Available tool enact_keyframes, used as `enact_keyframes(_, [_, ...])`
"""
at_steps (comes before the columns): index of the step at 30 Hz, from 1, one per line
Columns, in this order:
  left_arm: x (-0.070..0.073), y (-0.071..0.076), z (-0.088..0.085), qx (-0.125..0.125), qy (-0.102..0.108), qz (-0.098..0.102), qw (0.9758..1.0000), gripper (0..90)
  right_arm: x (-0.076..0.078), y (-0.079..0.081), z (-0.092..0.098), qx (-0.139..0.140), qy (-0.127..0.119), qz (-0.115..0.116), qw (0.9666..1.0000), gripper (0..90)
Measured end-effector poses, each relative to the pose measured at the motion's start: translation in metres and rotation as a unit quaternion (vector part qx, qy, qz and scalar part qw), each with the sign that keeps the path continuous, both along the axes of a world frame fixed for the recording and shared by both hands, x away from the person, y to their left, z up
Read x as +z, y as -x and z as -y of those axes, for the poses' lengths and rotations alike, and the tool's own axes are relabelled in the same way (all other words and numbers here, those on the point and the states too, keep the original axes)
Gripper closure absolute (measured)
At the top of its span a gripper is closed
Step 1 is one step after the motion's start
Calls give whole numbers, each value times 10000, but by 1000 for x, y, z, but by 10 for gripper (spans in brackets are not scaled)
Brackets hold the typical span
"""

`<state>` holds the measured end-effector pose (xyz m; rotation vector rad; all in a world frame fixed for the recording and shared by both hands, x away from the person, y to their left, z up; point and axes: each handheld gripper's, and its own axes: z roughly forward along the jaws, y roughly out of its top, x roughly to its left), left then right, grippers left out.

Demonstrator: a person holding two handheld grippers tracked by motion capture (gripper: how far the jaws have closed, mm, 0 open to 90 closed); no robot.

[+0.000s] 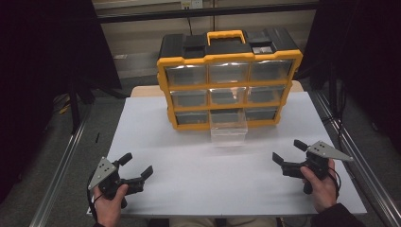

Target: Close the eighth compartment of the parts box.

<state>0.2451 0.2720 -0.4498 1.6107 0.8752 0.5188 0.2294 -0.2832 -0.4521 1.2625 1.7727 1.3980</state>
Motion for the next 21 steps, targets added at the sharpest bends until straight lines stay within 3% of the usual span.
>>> enact_keyframes(8, [-1,-1,1,26,50,-68,10000,35,0,0,-1,106,-61,-31,9999,20])
enact_keyframes(15, [0,-1,1,-6,-41,-43,10000,36,1,0,-4,210,-98,-45,9997,18])
enact_keyframes(21, [0,-1,1,0,-16,-54,10000,36,3,1,-11,447,-70,-40,9990,16])
